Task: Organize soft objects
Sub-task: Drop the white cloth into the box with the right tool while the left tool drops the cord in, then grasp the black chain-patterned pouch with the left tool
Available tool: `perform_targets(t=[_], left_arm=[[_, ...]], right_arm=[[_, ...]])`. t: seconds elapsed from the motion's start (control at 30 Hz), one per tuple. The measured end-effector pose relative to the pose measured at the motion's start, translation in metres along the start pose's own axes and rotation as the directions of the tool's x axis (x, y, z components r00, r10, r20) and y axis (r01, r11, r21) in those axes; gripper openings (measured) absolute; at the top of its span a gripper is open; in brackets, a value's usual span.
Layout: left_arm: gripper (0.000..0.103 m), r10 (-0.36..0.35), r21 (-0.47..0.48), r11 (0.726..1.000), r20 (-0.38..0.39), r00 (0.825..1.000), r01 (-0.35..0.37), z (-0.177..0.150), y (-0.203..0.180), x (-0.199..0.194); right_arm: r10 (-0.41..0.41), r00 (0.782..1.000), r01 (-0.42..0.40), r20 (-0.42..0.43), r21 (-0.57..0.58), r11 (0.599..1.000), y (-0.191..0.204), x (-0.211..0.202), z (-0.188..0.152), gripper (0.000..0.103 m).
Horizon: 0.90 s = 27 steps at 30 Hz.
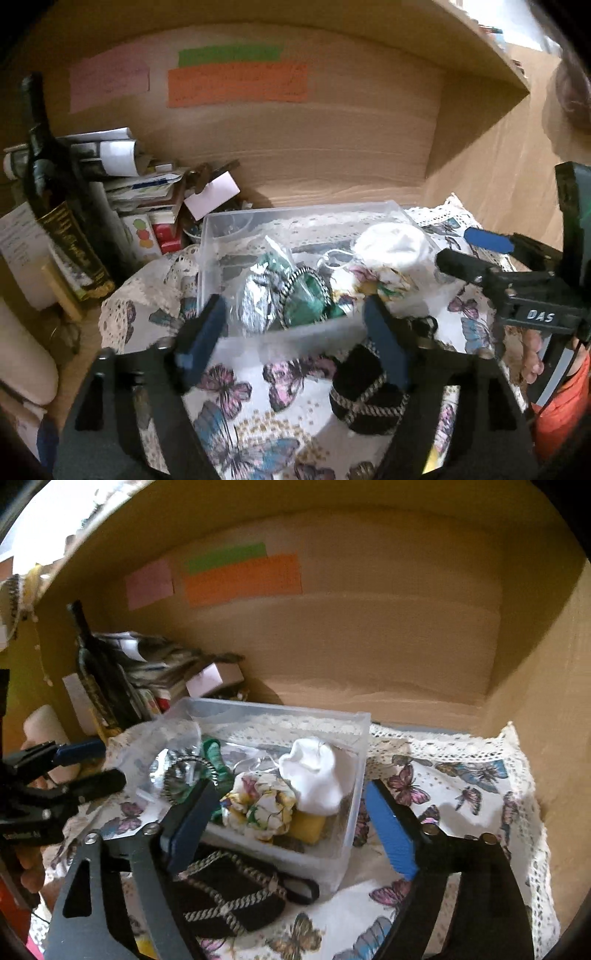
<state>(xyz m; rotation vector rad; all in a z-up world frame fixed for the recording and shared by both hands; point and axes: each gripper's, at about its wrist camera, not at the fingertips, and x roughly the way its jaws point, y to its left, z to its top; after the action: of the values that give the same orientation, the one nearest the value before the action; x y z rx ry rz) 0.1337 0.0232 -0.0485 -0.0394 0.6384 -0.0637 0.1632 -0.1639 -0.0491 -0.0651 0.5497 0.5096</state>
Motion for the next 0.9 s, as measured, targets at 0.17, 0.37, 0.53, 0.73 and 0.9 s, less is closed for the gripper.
perform_targets(t=[0.17,0.37,0.53,0.73,0.9], left_arm=[[0.091,-0.014,-0.004,1.0,-0.026,1.0,0.014,-0.019,-0.006,-0.002],[0.091,-0.054,0.009,0.998,-0.143,0.988,0.056,-0.045,-0.019,0.026],[0.085,-0.1,0.044,0.993,-0.224,0.969,0.113,-0.055,-0.034,0.051],[0.042,-0.168,0.065,0.979,-0.298,0.94,0.195,-0.058,-0.045,0.069],[0.017,-0.188,0.059,0.977,-0.211,0.959,0.204,-0.057,-0.038,0.045]], right_arm=[[0.032,0.999,-0.032,0.008,-0.016,0.999,0.011,-0.018,-0.014,0.082],[0.036,0.999,-0.037,-0.013,-0.017,0.999,0.014,-0.023,-0.036,0.082],[0.04,0.998,-0.038,-0.052,0.029,0.999,0.005,-0.019,-0.052,0.082],[-0.006,0.998,0.008,-0.069,0.021,1.0,-0.001,-0.02,-0.066,0.082],[0.012,0.998,-0.009,-0.068,0.039,0.999,-0.002,-0.026,-0.07,0.082]])
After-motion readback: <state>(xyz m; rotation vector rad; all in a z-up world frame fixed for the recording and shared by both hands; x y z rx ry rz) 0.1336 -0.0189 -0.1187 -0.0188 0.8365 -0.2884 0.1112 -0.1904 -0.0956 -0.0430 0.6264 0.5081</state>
